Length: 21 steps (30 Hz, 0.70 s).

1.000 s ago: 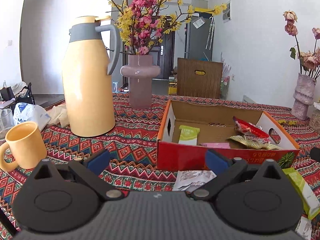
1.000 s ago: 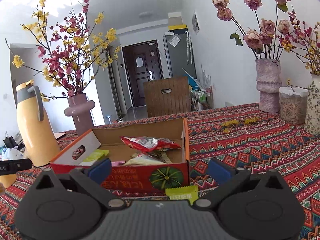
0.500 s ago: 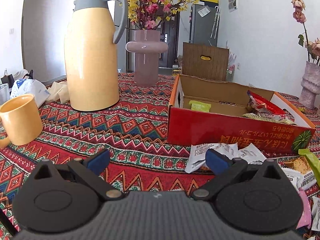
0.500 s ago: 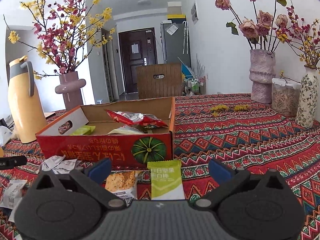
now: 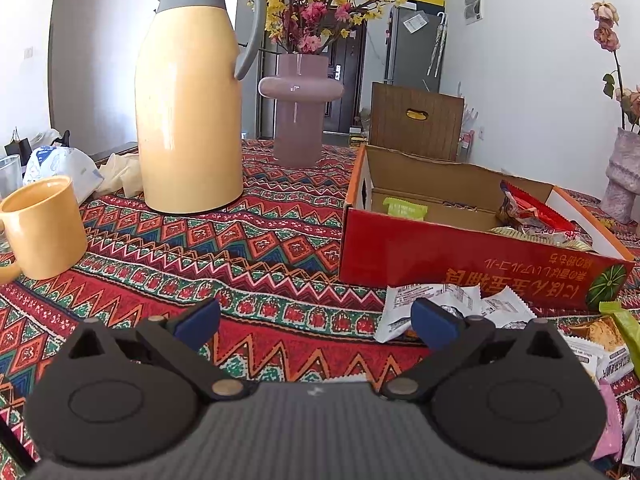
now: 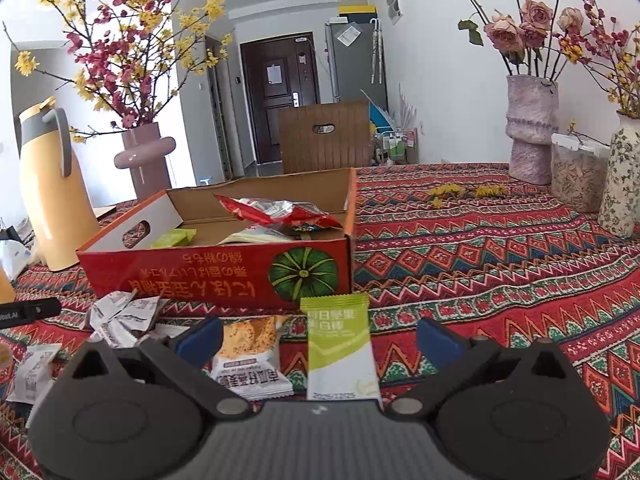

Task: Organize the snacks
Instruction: 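Lower the right gripper onto the green-and-white bar and close it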

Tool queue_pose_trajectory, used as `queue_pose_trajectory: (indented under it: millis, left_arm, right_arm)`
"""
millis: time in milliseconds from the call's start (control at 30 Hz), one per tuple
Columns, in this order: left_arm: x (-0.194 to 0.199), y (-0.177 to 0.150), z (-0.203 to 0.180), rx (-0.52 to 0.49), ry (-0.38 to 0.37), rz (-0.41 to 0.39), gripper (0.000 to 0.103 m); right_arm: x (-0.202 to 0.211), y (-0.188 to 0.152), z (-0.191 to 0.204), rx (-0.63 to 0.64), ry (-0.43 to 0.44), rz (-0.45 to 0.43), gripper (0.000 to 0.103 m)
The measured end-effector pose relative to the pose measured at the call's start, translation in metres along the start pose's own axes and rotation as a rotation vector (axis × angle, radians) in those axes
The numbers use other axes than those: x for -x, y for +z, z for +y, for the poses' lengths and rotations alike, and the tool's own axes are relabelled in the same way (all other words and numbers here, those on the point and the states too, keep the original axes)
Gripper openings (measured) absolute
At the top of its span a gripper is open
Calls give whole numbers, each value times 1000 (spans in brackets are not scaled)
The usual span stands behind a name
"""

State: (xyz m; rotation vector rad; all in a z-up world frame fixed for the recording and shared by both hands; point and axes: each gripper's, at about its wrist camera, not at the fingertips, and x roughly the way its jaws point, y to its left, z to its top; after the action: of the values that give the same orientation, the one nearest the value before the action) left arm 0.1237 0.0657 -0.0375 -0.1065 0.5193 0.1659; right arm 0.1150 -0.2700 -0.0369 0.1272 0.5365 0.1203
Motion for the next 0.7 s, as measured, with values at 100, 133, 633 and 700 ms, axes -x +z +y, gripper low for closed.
queue_pose_trajectory:
  millis: [100, 133, 633, 700]
  left_arm:
    - [-1, 0, 1, 8, 0, 5, 103]
    - [-1, 0, 1, 8, 0, 6, 103]
    - [-4, 0, 1, 11, 12, 21, 103]
    - [-5, 0, 1, 11, 13, 24, 103]
  right_arm:
    - [-2, -1, -9, 3, -20, 20, 93]
    - [-3, -1, -11, 7, -22, 28, 92]
    - [-42, -6, -6, 38, 5, 159, 42]
    - [-41, -8, -5, 48, 0, 150, 39]
